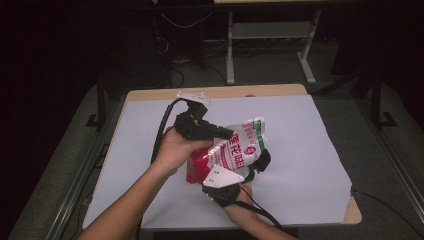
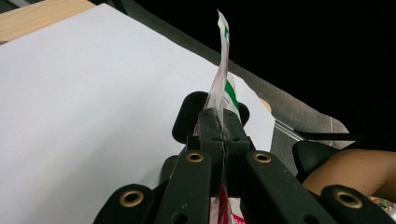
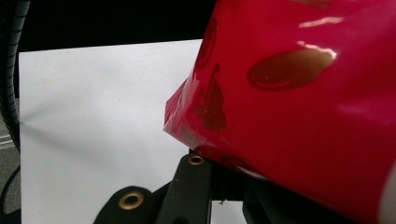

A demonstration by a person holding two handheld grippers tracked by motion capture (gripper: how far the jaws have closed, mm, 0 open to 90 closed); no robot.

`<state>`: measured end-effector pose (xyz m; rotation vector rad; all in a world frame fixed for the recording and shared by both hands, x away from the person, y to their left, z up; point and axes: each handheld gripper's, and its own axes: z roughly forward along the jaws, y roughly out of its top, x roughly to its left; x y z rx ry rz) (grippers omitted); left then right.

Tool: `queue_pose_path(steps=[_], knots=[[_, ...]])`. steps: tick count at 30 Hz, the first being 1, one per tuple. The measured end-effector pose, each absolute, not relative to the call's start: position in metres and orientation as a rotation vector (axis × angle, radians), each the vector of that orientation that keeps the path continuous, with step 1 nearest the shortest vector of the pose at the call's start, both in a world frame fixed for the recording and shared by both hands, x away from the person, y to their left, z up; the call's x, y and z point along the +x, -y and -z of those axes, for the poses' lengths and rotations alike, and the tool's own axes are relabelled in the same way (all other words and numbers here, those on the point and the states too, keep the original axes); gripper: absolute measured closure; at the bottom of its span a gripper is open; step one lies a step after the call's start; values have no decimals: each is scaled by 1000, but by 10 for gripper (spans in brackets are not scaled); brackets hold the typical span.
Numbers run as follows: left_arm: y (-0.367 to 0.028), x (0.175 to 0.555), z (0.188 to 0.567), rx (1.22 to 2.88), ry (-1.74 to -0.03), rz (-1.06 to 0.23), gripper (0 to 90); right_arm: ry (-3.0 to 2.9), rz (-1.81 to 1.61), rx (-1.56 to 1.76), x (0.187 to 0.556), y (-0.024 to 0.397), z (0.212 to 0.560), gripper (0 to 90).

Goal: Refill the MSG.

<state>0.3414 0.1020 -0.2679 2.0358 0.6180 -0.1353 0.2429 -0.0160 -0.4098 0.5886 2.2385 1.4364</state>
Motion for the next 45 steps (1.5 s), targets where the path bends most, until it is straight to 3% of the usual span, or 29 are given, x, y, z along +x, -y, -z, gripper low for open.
queue_pose_path(steps=[45], knots=[[-101, 340, 268, 2050, -647, 112, 900, -2248, -1455, 588, 245, 12, 411, 900]])
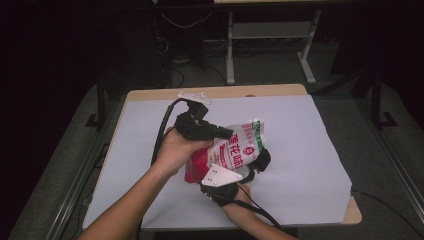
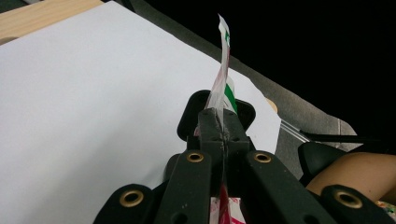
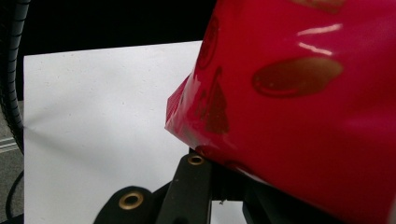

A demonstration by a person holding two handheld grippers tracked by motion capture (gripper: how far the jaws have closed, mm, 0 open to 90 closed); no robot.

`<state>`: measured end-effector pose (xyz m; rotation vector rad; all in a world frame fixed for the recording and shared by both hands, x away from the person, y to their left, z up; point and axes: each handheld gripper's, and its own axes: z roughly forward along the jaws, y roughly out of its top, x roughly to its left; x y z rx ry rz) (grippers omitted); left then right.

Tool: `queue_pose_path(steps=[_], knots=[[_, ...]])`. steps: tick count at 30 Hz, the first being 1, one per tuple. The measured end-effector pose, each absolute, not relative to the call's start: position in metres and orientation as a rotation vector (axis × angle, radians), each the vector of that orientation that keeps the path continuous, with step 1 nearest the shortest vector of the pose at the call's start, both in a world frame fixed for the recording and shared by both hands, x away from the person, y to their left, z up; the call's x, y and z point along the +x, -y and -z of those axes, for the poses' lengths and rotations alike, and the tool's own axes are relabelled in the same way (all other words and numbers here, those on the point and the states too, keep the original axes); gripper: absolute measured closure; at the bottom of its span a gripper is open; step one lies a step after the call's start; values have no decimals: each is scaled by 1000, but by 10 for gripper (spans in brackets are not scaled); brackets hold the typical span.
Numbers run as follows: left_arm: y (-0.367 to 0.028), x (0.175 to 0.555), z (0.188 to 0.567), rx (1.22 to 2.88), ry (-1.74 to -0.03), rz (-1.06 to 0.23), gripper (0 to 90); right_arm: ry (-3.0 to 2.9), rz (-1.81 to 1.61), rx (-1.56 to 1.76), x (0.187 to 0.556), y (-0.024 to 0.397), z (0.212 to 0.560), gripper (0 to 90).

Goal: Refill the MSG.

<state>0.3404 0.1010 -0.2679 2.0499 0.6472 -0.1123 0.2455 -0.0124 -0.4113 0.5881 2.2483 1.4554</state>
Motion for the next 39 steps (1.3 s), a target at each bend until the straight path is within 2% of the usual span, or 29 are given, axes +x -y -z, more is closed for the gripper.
queue_pose_path(steps=[39], knots=[[-98, 339, 266, 2058, -657, 106, 900, -2250, -1479, 584, 245, 11, 410, 899]])
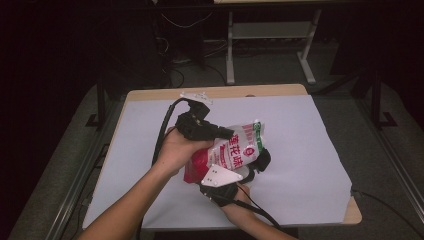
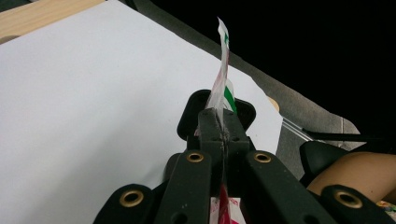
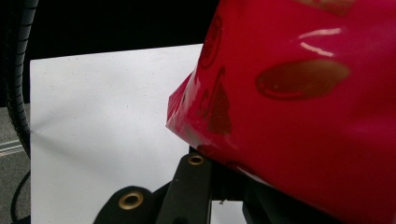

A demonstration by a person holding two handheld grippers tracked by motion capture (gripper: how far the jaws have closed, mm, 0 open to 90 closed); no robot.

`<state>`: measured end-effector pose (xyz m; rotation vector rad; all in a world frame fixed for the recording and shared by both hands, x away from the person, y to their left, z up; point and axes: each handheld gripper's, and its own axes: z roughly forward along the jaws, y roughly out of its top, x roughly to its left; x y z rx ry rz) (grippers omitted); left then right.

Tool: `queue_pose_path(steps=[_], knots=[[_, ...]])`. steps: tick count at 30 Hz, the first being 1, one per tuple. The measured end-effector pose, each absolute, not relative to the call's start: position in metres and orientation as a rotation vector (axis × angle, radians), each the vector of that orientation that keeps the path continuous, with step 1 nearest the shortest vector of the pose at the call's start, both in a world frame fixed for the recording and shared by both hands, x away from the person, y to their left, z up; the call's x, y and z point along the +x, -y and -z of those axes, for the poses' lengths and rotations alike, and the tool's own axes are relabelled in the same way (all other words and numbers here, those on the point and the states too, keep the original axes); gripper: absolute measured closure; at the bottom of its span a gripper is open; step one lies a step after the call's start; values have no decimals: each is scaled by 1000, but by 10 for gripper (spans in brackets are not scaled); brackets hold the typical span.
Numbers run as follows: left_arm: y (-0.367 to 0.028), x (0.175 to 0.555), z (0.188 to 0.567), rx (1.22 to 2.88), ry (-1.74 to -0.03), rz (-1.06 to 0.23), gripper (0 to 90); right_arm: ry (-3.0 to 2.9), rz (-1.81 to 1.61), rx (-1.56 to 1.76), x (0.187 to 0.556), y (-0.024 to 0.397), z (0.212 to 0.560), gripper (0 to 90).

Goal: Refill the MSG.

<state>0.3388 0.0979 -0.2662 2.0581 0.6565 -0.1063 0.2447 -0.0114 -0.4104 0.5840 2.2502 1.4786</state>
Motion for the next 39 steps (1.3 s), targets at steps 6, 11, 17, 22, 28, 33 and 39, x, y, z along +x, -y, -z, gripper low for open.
queue_pose_path(steps=[6, 11, 17, 22, 28, 33, 39], knots=[[-98, 338, 266, 2059, -656, 105, 900, -2251, -1478, 584, 245, 11, 411, 900], [-98, 338, 266, 2059, -657, 105, 900, -2252, -1477, 584, 244, 11, 411, 899], [-97, 338, 266, 2062, -655, 102, 900, -2251, -1479, 584, 244, 11, 411, 899], [-97, 338, 266, 2062, -655, 102, 900, -2250, -1480, 583, 244, 11, 410, 900], [-97, 338, 266, 2066, -651, 99, 900, -2251, -1480, 584, 244, 11, 410, 899], [-96, 338, 266, 2067, -650, 100, 900, -2250, -1481, 586, 244, 11, 410, 899], [-96, 338, 265, 2069, -653, 98, 900, -2245, -1486, 585, 244, 11, 410, 900]])
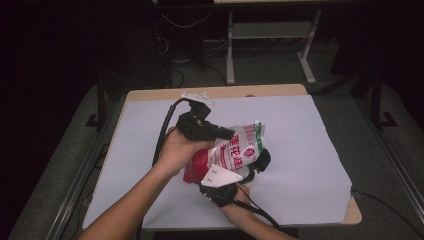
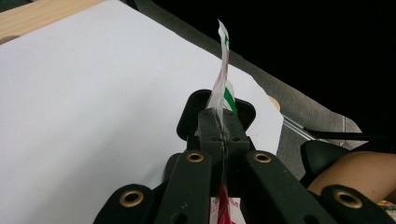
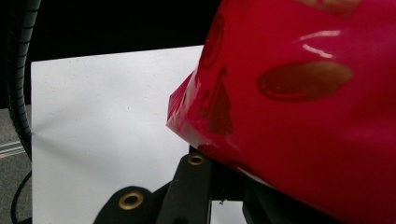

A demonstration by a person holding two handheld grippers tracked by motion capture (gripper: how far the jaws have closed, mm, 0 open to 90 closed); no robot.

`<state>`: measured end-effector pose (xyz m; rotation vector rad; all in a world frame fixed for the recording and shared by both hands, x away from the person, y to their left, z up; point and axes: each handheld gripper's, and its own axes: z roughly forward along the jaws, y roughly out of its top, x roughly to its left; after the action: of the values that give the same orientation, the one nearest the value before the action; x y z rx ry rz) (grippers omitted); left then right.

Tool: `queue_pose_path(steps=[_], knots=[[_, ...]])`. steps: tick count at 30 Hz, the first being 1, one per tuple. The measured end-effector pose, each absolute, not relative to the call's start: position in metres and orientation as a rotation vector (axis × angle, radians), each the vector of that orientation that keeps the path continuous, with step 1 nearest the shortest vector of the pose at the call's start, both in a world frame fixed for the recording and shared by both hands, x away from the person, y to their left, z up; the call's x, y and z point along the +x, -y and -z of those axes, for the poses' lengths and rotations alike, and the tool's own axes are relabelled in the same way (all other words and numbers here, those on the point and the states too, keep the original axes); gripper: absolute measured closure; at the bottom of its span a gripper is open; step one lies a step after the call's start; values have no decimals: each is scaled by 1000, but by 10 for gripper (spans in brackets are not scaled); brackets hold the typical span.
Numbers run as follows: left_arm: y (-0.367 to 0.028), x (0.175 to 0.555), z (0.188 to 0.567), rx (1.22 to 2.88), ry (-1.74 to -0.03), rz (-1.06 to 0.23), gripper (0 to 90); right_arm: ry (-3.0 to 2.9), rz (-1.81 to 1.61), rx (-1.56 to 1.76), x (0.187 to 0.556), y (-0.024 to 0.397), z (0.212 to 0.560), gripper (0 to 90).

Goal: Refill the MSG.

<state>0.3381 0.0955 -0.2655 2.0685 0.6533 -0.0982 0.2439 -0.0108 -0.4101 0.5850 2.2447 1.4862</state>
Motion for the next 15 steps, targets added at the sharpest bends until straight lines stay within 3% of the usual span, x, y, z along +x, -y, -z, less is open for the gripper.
queue_pose_path(steps=[15], knots=[[-94, 338, 266, 2078, -649, 98, 900, -2249, -1485, 584, 244, 10, 411, 900]])
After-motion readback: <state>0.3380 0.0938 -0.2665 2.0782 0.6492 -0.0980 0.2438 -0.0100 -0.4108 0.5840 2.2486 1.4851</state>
